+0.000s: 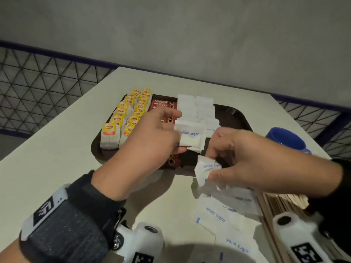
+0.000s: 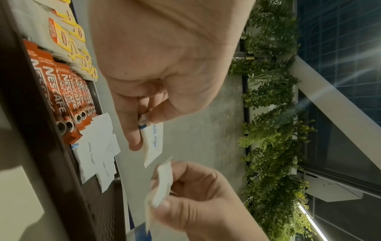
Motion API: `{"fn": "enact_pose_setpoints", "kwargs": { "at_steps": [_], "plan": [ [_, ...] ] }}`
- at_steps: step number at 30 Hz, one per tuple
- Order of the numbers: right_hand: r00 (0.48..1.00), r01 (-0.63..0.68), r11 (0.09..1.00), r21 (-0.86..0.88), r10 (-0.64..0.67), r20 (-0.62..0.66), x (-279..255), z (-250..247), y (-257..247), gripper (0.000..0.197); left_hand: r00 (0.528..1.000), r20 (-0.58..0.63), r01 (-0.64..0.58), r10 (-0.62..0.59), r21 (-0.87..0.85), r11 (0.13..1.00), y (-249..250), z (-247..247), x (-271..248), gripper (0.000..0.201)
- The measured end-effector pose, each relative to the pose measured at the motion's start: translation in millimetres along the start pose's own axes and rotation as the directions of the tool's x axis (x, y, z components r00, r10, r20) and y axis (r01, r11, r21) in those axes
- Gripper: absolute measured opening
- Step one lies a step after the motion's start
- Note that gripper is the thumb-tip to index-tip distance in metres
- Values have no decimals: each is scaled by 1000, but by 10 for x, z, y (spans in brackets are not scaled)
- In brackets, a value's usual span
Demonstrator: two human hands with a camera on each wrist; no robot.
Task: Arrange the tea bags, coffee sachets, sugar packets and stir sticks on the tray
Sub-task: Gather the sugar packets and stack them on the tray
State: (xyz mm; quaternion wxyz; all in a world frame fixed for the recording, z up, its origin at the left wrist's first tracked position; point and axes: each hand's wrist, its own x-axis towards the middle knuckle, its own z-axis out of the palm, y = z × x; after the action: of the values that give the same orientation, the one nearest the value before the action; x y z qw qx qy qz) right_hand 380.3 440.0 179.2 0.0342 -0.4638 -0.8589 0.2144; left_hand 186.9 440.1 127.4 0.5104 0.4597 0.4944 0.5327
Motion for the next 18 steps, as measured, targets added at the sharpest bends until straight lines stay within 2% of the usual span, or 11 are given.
{"fn": "enact_pose_setpoints", "kwargs": {
  "at_steps": [2, 5, 9, 11, 14, 16, 18],
  "plan": [
    [998, -19, 1000, 6, 19, -64, 37, -65, 5, 18, 1000, 12, 16, -16, -6, 1000, -16, 22, -15, 38],
    [989, -35, 994, -99, 20, -145, 150, -53, -31, 18, 999, 23, 36, -36, -11, 999, -22, 53, -27, 41],
    [972, -18, 993, -119, -10, -235, 244, -23, -62, 17, 998, 55, 29, -24, -76, 997, 8, 77, -50, 27],
    [969, -16, 990, -143, -20, -246, 268, -29, -73, 19, 997, 80, 16, -10, -70, 997, -9, 92, -67, 34],
    [976, -16, 985, -173, -23, -218, 274, -33, -97, 38, 997, 72, -23, 25, -29, 999, -49, 99, -77, 27],
    [971, -28, 995, -96, 4, -241, 261, -63, -97, 56, 998, 56, -36, 38, -41, 999, -49, 93, -77, 26],
    [966, -35, 998, 58, 48, -254, 267, -92, -74, 52, 997, 50, -58, 62, -81, 995, -33, 83, -77, 26]
  ]
}}
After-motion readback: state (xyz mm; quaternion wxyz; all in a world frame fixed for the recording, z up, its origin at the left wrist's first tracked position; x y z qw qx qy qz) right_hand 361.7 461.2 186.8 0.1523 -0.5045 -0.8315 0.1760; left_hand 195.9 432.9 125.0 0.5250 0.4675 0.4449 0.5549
